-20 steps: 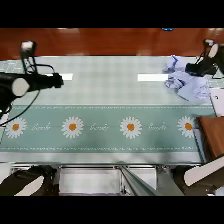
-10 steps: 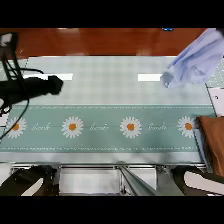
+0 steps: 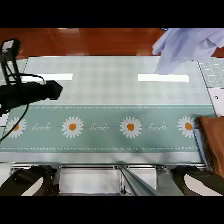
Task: Fold the shirts.
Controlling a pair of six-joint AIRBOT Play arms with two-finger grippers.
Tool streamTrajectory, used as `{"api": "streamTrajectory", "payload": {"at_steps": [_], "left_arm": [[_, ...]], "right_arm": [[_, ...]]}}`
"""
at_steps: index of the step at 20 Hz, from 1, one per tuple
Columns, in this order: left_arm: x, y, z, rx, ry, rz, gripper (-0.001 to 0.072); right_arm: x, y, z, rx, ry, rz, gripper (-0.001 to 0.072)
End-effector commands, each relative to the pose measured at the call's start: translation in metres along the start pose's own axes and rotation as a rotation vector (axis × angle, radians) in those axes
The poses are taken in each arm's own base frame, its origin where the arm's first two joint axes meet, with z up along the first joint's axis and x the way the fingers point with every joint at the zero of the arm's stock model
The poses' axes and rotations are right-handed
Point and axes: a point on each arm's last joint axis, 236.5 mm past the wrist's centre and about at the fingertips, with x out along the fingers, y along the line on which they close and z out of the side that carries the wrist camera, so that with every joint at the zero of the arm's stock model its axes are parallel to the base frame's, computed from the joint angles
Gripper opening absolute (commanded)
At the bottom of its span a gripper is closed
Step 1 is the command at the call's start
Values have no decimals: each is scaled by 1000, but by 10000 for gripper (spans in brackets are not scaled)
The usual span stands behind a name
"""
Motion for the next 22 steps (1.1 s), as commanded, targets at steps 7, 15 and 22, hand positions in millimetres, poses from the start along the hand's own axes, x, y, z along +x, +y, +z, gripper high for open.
{"api": "streamTrajectory", "payload": {"at_steps": [7, 15, 22], "left_arm": [[-2, 38, 12, -69, -30, 78, 506], [18, 39, -12, -72, 13, 66, 506], [50, 35, -54, -127, 110, 29, 507]], "right_arm": [[-19, 144, -116, -198, 401, 372, 27], [-9, 303, -306, -160, 761, 775, 26], [8, 395, -391, 207, 1026, 1015, 260]]}}
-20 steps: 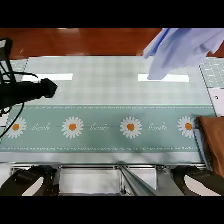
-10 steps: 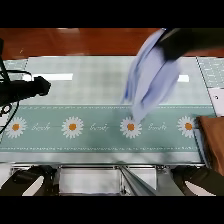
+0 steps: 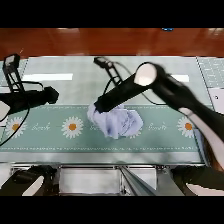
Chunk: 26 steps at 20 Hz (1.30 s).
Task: Fold the shirts.
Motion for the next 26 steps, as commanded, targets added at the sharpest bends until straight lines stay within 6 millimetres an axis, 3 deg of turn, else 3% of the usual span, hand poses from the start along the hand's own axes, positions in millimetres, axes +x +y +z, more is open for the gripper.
{"api": "streamTrajectory", "payload": {"at_steps": [1, 3, 5, 7, 8, 9, 10, 12, 14, 16, 18, 21, 23, 26], "left_arm": [[13, 0, -17, -5, 52, -10, 506], [4, -2, -4, 21, 26, -15, 507], [-17, -3, 21, 2, -17, -15, 507], [-35, -10, 31, -39, -10, -45, 506], [-37, -22, 18, -51, 49, -99, 506], [-34, -39, -4, -38, 134, -174, 506], [-28, -59, -32, -18, 230, -261, 506], [-9, -75, -91, -20, 417, -342, 506], [9, -67, -154, -37, 606, -315, 506], [16, -71, -185, -92, 695, -346, 506], [11, -106, -196, -119, 724, -505, 507], [22, -128, -218, -63, 745, -518, 507], [36, -138, -234, -24, 752, -500, 507], [59, -136, -250, -57, 781, -436, 506]], "right_arm": [[39, -1, -3, 118, 24, 123, 402], [10, -39, 3, 172, 4, 36, 402], [-59, -96, 4, 222, -45, -103, 401], [-144, -167, -23, 316, -75, -349, 401], [-183, -199, -49, 388, -91, -470, 401], [-210, -223, -77, 464, -111, -550, 401], [-224, -239, -107, 549, -134, -584, 401], [-225, -254, -165, 718, -197, -566, 401], [-207, -253, -211, 817, -231, -496, 401], [-190, -250, -239, 876, -238, -444, 401], [-178, -250, -243, 913, -272, -417, 401], [-162, -243, -239, 921, -277, -355, 400], [-157, -241, -237, 906, -268, -353, 400], [-146, -234, -228, 845, -247, -353, 397]]}}
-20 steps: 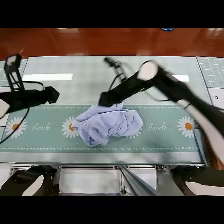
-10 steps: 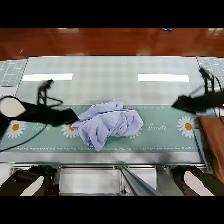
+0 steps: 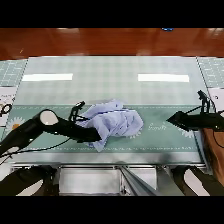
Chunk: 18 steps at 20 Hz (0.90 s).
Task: Fold the shirts.
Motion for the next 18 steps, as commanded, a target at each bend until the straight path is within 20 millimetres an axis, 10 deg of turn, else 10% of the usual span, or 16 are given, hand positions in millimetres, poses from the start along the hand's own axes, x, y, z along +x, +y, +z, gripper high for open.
{"api": "streamTrajectory", "payload": {"at_steps": [1, 2, 3, 10, 16, 18], "left_arm": [[26, 8, 7, -47, 8, 24, 468], [23, 7, 13, -26, -2, 19, 156], [17, 2, 22, 22, -25, 9, 27], [-46, -20, 64, 96, -174, -50, 20], [-53, -18, 69, 86, -200, -53, 20], [-54, -18, 72, 86, -214, -51, 20]], "right_arm": [[13, 18, -9, -89, 23, 18, 397], [20, 25, -17, -133, 59, 18, 397], [27, 30, -24, -143, 88, 19, 397], [83, 66, -45, -94, 191, 80, 390], [128, 103, -60, -70, 267, 150, 390], [136, 113, -53, -88, 254, 154, 217]]}}
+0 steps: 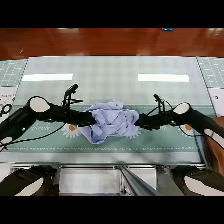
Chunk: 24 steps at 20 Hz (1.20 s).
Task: Fold the shirts.
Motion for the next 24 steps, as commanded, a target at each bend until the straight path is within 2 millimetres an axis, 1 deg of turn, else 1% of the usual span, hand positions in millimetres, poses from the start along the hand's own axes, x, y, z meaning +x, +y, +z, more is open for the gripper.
{"api": "streamTrajectory", "payload": {"at_steps": [1, 2, 3, 4, 5, 6, 7, 8, 9, 10, 11, 12, 13, 14, 15, 16, 17, 18, 20, 21, 22, 24], "left_arm": [[-3, 0, 9, 3, -35, 3, 20], [-9, -1, 18, 2, -57, 1, 20], [-20, -3, 29, 6, -85, -6, 20], [-39, -9, 46, 33, -130, -15, 20], [-63, -15, 65, 50, -195, -21, 20], [-95, -22, 90, 67, -290, -22, 20], [-131, -28, 118, 85, -411, -14, 20], [-179, -34, 155, 51, -591, -8, 20], [-224, -42, 185, 3, -749, -21, 20], [-267, -57, 206, 6, -875, -37, 20], [-299, -77, 214, 54, -945, -46, 20], [-326, -101, 214, 110, -991, -56, 20], [-346, -123, 210, 182, -1010, -54, 20], [-362, -144, 200, 269, -1012, -42, 20], [-374, -162, 189, 331, -1008, -34, 20], [-386, -175, 177, 382, -1007, -16, 20], [-396, -182, 166, 423, -1010, 26, 20], [-404, -184, 155, 454, -1014, 80, 20], [-418, -187, 129, 483, -1034, 170, 20], [-422, -188, 115, 497, -1040, 209, 20], [-425, -193, 98, 517, -1041, 230, 20], [-434, -211, 65, 566, -1076, 234, 20]], "right_arm": [[15, 19, 15, -44, -17, 19, 29], [8, 29, 24, -93, -27, 29, 27], [-5, 39, 34, -142, -32, 34, 27], [-24, 47, 45, -192, -45, 23, 27], [-51, 54, 64, -230, -90, -7, 27], [-84, 60, 87, -262, -170, -44, 26], [-128, 71, 118, -297, -294, -86, 25], [-174, 87, 146, -311, -415, -109, 25], [-221, 112, 165, -341, -507, -106, 25], [-264, 141, 173, -402, -584, -100, 25], [-299, 165, 171, -460, -639, -104, 25], [-331, 185, 165, -516, -689, -121, 25], [-365, 204, 155, -571, -750, -138, 25], [-396, 224, 141, -619, -819, -139, 25], [-426, 240, 126, -659, -892, -141, 25], [-453, 252, 108, -692, -967, -152, 25], [-481, 259, 87, -718, -1045, -177, 25], [-505, 262, 65, -735, -1116, -206, 25], [-539, 257, 23, -748, -1214, -269, 25], [-549, 254, 3, -751, -1243, -293, 26], [-557, 250, -16, -752, -1263, -312, 25], [-570, 248, -47, -764, -1311, -320, 26]]}}
